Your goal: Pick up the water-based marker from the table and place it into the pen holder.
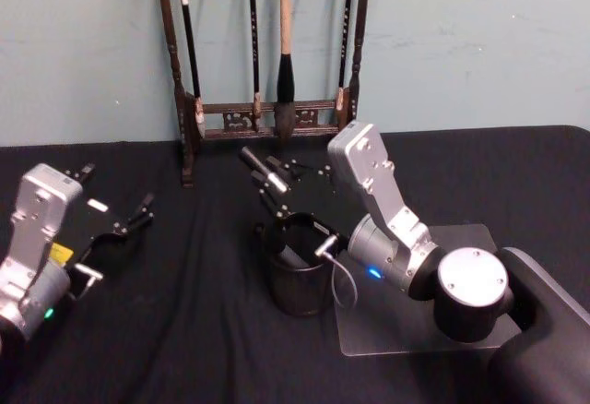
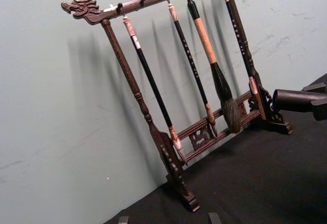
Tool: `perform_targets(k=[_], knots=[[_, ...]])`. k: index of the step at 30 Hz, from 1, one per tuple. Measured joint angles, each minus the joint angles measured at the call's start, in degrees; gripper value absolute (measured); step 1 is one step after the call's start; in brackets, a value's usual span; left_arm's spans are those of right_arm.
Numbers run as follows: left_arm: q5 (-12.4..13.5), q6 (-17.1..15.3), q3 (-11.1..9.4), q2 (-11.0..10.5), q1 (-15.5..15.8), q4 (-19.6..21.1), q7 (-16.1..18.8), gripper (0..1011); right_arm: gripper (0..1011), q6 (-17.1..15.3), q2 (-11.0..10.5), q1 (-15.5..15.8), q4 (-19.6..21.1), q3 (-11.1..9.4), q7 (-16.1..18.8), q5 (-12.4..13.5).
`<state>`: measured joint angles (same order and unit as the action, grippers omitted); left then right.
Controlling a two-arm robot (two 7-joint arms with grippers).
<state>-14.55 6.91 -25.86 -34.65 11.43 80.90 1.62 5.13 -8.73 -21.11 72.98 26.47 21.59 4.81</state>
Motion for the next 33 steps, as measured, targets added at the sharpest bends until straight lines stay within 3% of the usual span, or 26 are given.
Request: perform_targets(k=[5,22,29,33], knots=[[0.0,0.0,0.0,0.0,0.0,0.0,0.0,1009,246,-0.02,0.0,0.02,0.02,-0.04,-0.01,0.0],[0.0,0.0,0.0,0.0,0.0,0.0,0.0,1009,787,-0.09,0.0,0.1,0.11,-0.14,-0.1,0.0],[0.0,0.0,0.0,0.0,0.0,0.0,0.0,1009,971,-0.08,0.0,0.1,0.11,-0.14,-0.12,0.0],[0.0,0.0,0.0,0.0,0.0,0.0,0.0,1009,1002,-0.08,0.0,0.11,0.11,-0.14,-0.12,0.0]])
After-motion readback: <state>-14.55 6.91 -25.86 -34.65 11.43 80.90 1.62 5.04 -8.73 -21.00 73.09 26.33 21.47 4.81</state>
